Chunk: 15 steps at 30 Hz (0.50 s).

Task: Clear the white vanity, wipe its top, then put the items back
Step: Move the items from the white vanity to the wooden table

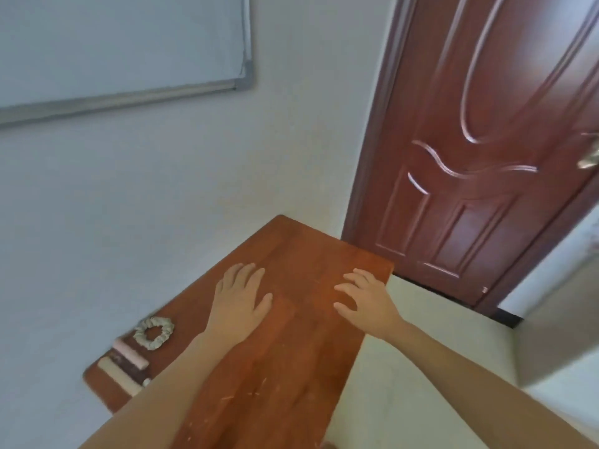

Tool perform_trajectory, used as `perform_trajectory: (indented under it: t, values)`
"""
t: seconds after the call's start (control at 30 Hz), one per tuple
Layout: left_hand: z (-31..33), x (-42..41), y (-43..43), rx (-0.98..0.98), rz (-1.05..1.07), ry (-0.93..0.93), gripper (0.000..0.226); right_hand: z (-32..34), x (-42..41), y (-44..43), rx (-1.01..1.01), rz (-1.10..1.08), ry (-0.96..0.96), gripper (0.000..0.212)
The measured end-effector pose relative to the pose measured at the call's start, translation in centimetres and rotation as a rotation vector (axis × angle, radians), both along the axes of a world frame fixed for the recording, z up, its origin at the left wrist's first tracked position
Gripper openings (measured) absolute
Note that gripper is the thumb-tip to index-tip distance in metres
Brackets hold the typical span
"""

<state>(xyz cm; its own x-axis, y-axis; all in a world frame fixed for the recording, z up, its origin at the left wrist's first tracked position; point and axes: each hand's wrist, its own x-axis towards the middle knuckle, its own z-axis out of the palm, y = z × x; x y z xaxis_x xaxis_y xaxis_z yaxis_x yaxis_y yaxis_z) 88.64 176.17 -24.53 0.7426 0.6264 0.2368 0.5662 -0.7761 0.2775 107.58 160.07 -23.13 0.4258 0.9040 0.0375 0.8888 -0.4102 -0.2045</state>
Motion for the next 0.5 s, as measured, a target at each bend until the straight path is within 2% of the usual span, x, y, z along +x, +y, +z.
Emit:
perform_trajectory:
  t: [0.07,0.1,0.2,0.33,0.4,0.5]
  values:
    - [0.7,0.5,-2.2,0.002,-0.113,-0.025,0.080,0.8,-2.0,-4.3,-0.035,-0.103,0.009,0.075]
    - [1.1,1.1,-3.7,-0.005,-0.182,-0.047,0.078,1.1,-2.9,-6.7,-0.032,-0.143,-0.031,0.077]
    - [2.5,4.1,-8.9,-0.009,-0.393,-0.091,0.074,2.5,-4.1,-14.2,-0.106,-0.343,-0.072,0.054]
    - [6.0,8.1,-17.3,-0.003,-0.648,-0.163,0.081,6.2,-4.7,-24.6,-0.027,-0.623,-0.094,0.059]
    - [7.3,9.8,-21.2,-0.014,-0.754,-0.197,0.083,7.9,-5.1,-29.4,0.065,-0.764,-0.138,0.054]
    - [8.9,12.0,-27.0,0.034,-0.908,-0.269,0.063,9.9,-6.2,-36.3,0.128,-0.915,-0.199,0.046]
